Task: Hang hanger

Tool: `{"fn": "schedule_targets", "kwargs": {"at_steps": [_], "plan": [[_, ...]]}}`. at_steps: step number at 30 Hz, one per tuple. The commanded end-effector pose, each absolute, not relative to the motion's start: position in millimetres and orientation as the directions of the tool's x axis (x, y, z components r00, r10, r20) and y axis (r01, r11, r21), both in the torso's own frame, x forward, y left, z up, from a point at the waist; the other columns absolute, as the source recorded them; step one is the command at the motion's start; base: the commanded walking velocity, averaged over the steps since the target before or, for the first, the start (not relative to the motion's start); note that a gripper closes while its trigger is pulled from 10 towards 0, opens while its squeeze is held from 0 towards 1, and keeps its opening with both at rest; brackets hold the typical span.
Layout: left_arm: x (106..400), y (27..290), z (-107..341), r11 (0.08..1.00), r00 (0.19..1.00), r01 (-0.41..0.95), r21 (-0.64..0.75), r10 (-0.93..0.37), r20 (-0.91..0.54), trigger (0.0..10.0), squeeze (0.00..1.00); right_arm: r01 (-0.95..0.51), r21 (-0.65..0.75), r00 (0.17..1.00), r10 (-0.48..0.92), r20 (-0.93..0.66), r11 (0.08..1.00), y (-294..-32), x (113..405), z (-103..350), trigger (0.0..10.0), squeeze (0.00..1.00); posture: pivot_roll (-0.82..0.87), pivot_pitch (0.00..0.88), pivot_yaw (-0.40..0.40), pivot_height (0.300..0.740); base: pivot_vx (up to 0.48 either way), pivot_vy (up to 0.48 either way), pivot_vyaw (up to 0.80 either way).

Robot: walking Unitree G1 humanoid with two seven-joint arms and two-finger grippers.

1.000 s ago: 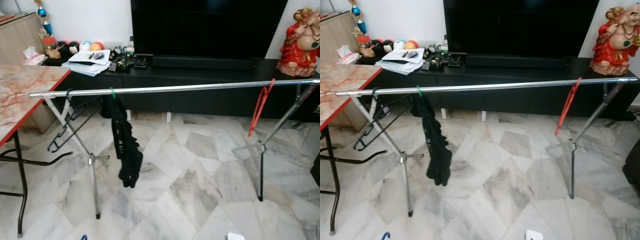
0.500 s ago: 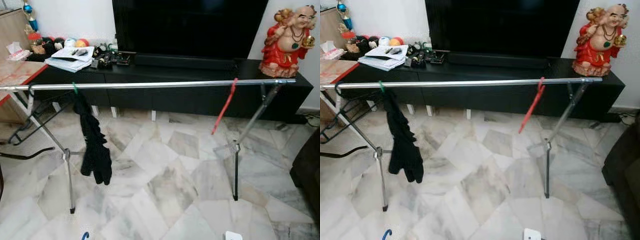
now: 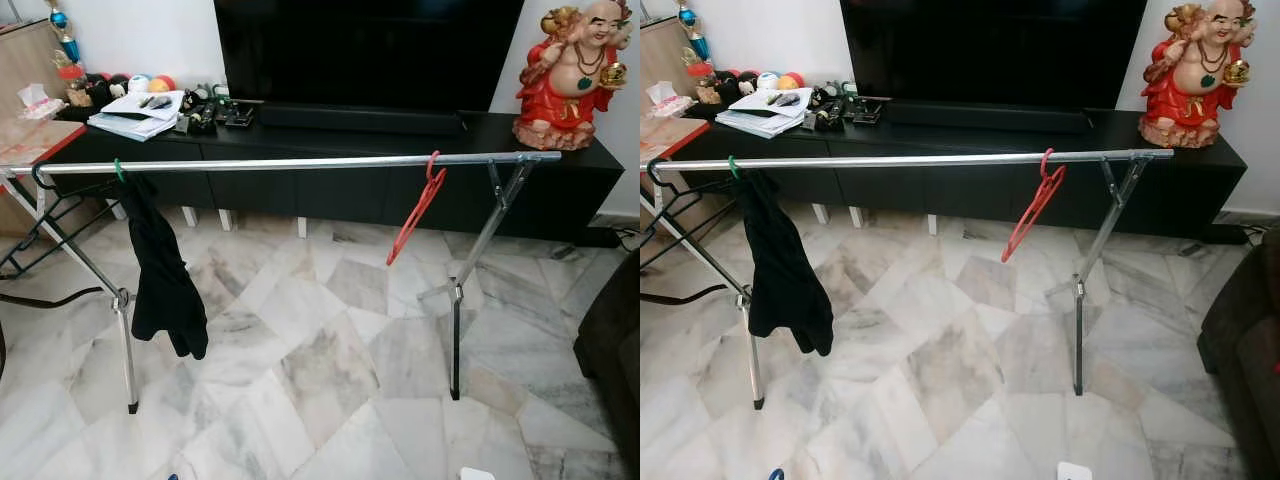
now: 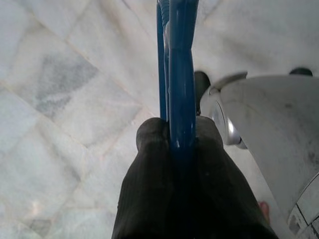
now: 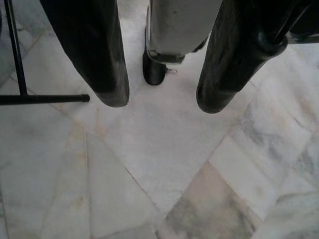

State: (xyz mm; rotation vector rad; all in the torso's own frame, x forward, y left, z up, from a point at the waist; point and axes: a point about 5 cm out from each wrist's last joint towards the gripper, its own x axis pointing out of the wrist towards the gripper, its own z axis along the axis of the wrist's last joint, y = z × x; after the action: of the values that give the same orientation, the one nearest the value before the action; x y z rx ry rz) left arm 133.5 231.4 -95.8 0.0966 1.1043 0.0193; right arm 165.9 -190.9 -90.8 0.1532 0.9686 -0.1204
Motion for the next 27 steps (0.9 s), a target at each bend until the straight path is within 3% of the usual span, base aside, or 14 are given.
{"fn": "schedule_targets", "kwargs": {"at_steps": [1, 27], "plan": [[130.2, 235.4, -96.0, 0.994, 0.442, 0.043, 0.105, 0.076, -0.894, 10.0, 0.0, 0.157, 0.08, 0.562, -0.022, -0.827, 0.984, -186.9, 165.0, -91.6, 10.0, 0.0, -0.03, 0.015, 0.041, 0.74, 0.382, 0.0, 0.0], [129.4, 233.9, -96.3, 0.993, 0.451, 0.064, 0.098, 0.058, -0.891, 10.0, 0.0, 0.133, 0.086, 0.56, -0.003, -0.828, 0.987, -181.9, 165.6, -92.0, 10.0, 0.0, -0.02, 0.022, 0.039, 0.74, 0.409, 0.0, 0.0]]}}
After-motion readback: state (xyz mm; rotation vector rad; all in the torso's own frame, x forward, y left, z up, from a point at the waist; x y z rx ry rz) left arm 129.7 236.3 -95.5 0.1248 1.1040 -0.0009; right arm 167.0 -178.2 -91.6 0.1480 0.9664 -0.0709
